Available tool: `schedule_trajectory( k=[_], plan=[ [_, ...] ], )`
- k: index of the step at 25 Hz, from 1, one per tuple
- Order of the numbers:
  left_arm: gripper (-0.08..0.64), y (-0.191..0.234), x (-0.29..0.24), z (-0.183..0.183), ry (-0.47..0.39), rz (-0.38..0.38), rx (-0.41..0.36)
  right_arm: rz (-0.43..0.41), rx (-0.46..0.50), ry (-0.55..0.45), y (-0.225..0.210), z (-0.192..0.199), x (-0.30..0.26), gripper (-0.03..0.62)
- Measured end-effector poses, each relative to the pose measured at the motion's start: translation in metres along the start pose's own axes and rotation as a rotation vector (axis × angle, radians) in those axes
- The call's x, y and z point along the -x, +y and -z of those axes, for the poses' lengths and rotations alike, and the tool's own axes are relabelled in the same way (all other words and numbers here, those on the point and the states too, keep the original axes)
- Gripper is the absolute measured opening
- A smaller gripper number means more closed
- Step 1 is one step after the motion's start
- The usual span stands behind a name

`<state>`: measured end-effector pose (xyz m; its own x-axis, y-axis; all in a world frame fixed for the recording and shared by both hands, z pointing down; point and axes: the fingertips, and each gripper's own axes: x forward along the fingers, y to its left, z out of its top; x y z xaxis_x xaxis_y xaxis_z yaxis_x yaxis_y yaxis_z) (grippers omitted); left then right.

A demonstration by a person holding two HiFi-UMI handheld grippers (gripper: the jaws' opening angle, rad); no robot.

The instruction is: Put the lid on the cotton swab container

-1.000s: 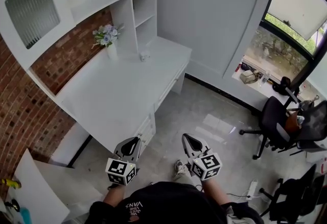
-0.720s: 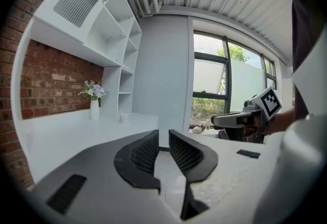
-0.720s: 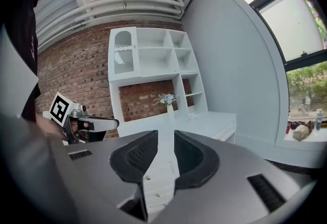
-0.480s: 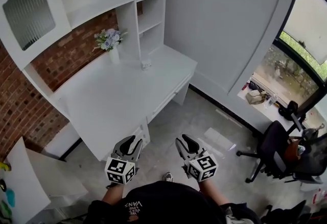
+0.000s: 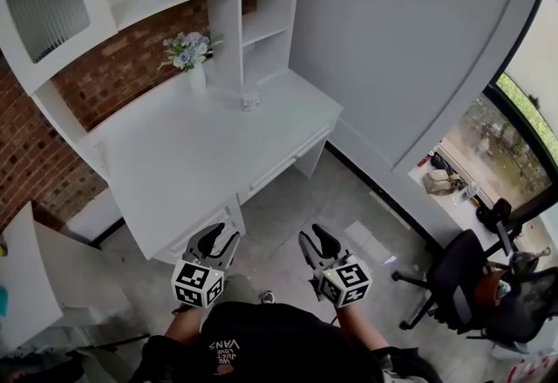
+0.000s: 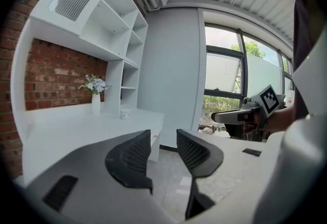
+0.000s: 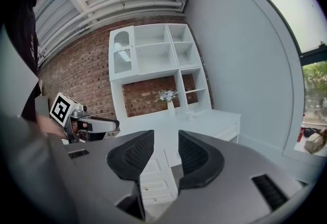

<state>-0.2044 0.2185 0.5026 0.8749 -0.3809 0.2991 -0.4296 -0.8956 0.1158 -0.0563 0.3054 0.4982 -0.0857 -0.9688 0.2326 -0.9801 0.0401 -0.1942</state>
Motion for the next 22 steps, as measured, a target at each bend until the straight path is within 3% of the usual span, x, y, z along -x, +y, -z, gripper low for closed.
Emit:
schedule_trajectory(
  k=[7,15,22],
  plan=[
    [0.14,0.021,-0.024,-0.006,0.016,-0.031,-0.005,-0.015,-0.023,0.018,-0.018,0.003,-0.019,0.126],
    [0.14,0.039,-0.091,-0.018,0.04,0.025,-0.023,0.016,-0.028,0.02,-0.061,-0.011,-0.06,0.125],
    [0.14,0.086,-0.155,-0.039,0.047,0.036,-0.016,0.008,-0.018,0.039,-0.095,-0.033,-0.125,0.125]
  ],
)
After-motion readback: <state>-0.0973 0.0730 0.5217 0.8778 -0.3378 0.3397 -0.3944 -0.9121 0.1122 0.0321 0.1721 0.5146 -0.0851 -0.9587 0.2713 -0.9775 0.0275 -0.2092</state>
